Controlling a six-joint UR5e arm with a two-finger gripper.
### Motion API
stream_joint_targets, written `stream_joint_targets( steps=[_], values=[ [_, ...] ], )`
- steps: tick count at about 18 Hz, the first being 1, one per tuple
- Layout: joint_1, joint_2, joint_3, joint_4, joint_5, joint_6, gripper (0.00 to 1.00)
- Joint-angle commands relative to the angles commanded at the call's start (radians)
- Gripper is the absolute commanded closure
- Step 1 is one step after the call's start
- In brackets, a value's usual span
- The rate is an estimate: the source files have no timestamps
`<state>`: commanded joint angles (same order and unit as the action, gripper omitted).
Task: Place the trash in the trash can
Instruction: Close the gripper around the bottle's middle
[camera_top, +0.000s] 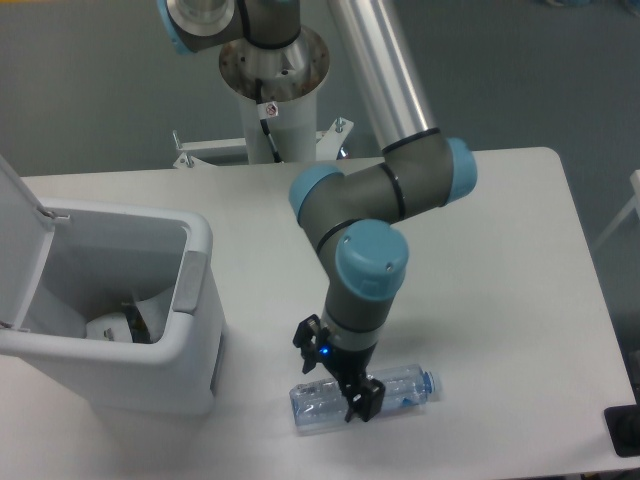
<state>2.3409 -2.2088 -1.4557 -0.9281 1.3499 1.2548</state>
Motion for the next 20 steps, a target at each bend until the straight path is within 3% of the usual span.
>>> stream_joint_targets(
  steps=[13,19,20],
  values=[
    [-0.014,-0.075,0.041,0.006,-0.002,-0.009,0.01],
    [-0.014,-0.083,0.057,-0.002,0.0,-0.017,0.52],
    [-0.015,-0.081,0.058,-0.002,0.0,-0.017,0.54]
  ],
)
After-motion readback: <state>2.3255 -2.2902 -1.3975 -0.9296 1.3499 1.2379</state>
